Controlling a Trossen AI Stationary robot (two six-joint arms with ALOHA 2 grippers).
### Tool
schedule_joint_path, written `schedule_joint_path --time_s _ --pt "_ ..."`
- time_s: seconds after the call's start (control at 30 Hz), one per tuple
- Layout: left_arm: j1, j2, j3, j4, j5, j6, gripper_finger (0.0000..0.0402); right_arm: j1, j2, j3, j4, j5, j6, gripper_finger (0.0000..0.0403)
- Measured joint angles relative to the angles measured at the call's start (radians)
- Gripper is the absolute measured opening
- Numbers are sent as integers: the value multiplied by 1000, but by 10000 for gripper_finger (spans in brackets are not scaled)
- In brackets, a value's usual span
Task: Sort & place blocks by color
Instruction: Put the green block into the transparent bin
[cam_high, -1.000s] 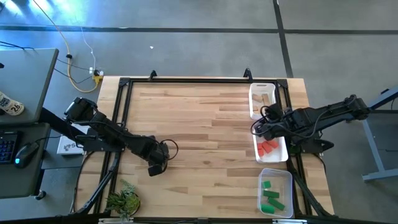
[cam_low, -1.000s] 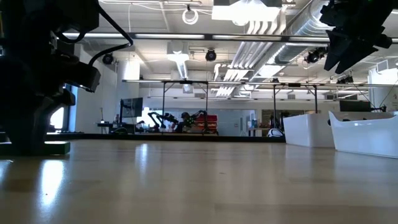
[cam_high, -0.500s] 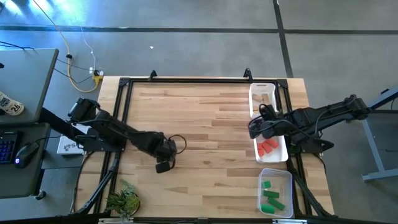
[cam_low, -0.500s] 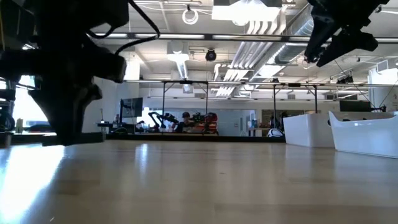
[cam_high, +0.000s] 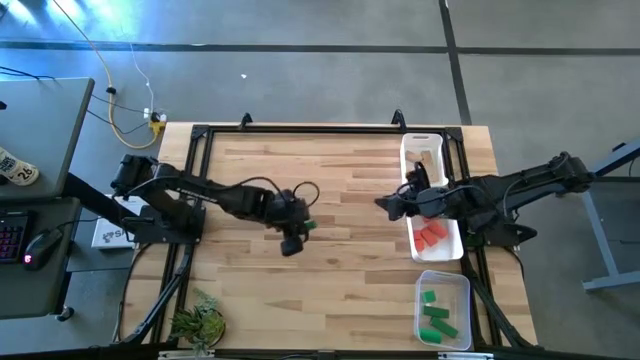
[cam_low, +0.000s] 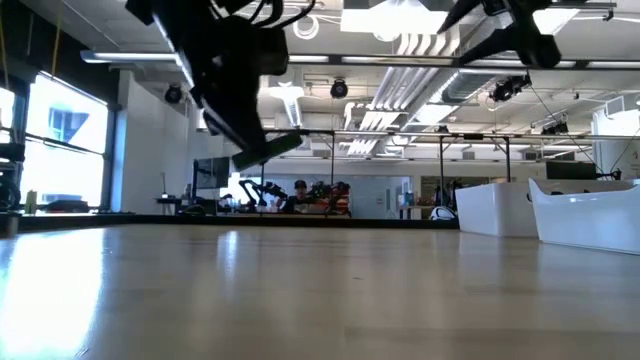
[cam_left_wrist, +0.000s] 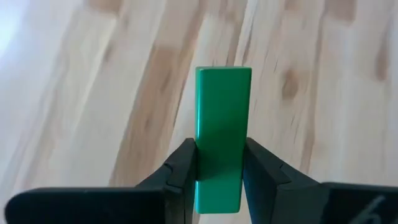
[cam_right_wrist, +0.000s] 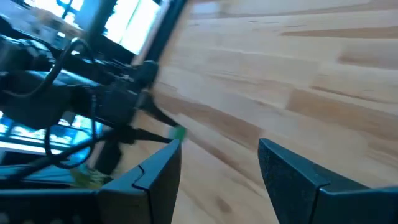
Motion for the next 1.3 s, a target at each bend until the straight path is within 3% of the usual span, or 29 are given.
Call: schedule_joint_path --time_s 0.47,0.83,1.3 --pt "51 -2 119 100 -11 262 74 0 211 0 413 -7 29 199" --pt "49 -2 119 107 -18 434 74 0 412 0 557 -65 160 199" --pt "49 -2 120 106 8 449 74 -43 537 0 741 -83 161 199"
